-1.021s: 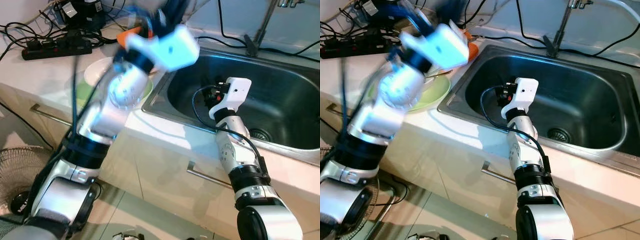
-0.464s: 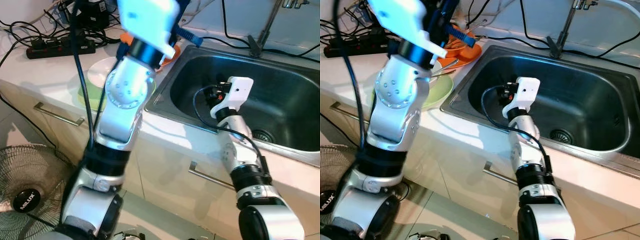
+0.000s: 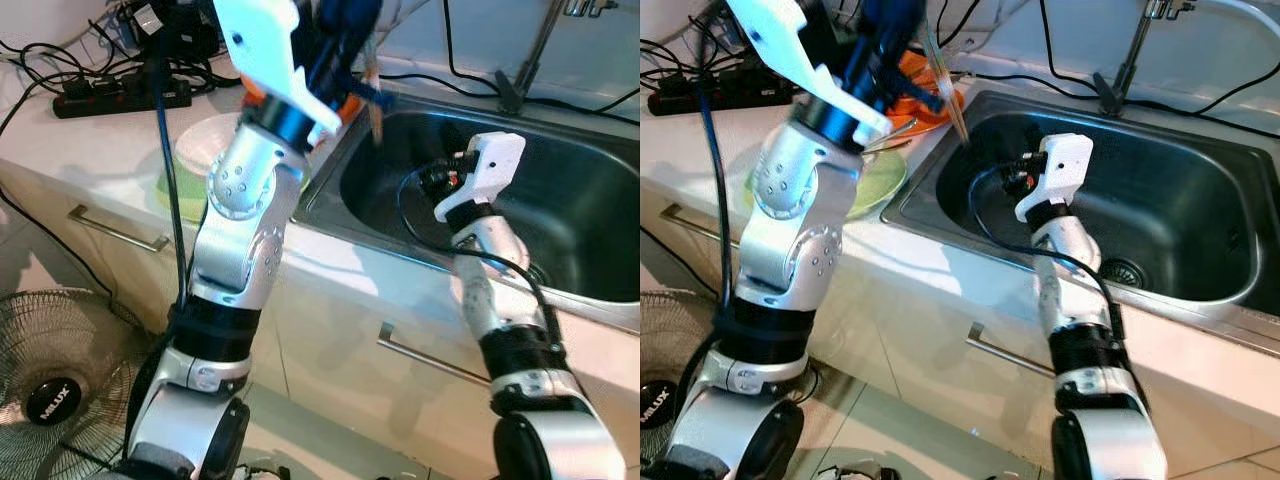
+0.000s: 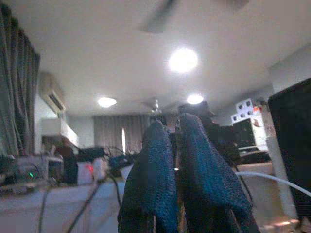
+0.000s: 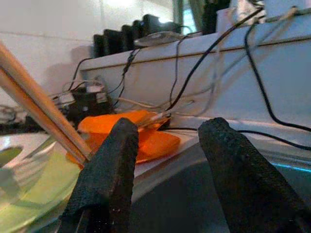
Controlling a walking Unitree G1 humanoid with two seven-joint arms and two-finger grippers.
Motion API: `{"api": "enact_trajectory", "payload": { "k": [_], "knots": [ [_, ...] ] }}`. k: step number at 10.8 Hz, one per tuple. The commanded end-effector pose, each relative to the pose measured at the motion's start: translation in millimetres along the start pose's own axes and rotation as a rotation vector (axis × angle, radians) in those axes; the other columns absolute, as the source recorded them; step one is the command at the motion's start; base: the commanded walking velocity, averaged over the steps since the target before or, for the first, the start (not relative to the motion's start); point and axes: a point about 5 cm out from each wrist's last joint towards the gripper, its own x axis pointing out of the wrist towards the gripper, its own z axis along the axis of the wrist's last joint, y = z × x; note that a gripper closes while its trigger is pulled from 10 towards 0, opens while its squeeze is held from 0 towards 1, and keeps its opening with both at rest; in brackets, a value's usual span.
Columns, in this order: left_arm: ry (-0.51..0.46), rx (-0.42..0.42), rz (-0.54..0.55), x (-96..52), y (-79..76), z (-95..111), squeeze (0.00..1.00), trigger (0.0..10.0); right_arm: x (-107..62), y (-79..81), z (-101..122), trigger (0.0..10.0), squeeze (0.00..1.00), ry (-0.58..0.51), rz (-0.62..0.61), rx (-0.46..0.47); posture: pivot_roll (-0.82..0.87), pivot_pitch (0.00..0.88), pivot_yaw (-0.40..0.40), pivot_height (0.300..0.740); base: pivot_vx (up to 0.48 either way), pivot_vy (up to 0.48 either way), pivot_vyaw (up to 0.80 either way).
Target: Kitchen organization
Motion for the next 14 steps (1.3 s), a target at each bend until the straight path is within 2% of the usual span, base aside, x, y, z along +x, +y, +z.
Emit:
{"api": "enact_trajectory", "payload": {
  "k": [1, 4, 5, 8, 11, 14],
  "knots": [
    [0.003, -0.023, 0.001, -2.0, 2.8, 2, 0.00, 10.0, -1.2, -0.5, 3, 10.0, 0.00, -0.002, 0.029, -0.025, 0.05, 0.021, 0.044, 0.740, 0.000, 0.000, 0.00],
    [0.038, -0.080, 0.010, -6.0, 7.0, -3, 0.00, 10.0, -4.4, -1.0, 5, 10.0, 0.00, 0.033, 0.122, -0.181, 0.04, 0.043, 0.051, 0.740, 0.000, 0.000, 0.00],
    [0.040, -0.087, 0.005, -6.1, 6.5, -3, 0.00, 10.0, -5.7, 0.6, 4, 10.0, 0.00, 0.040, 0.147, -0.195, 0.04, 0.049, 0.056, 0.740, 0.000, 0.000, 0.00],
    [0.062, -0.146, -0.016, -8.0, 4.5, -7, 0.00, 10.0, -9.5, 7.5, 1, 10.0, 0.00, 0.047, 0.178, -0.181, 0.04, 0.042, 0.066, 0.740, 0.000, 0.000, 0.00],
    [0.078, -0.250, -0.069, -10.7, -10.7, -12, 0.00, 10.0, -10.0, 26.9, -9, 10.0, 0.00, 0.062, 0.218, -0.139, 0.04, 0.000, 0.071, 0.740, 0.000, 0.000, 0.00],
    [0.099, -0.287, -0.117, -11.4, -20.1, -15, 0.00, 10.0, -7.7, 31.8, -8, 10.0, 0.00, 0.047, 0.199, -0.136, 0.03, 0.000, 0.084, 0.740, 0.000, 0.000, 0.00]
  ]
}}
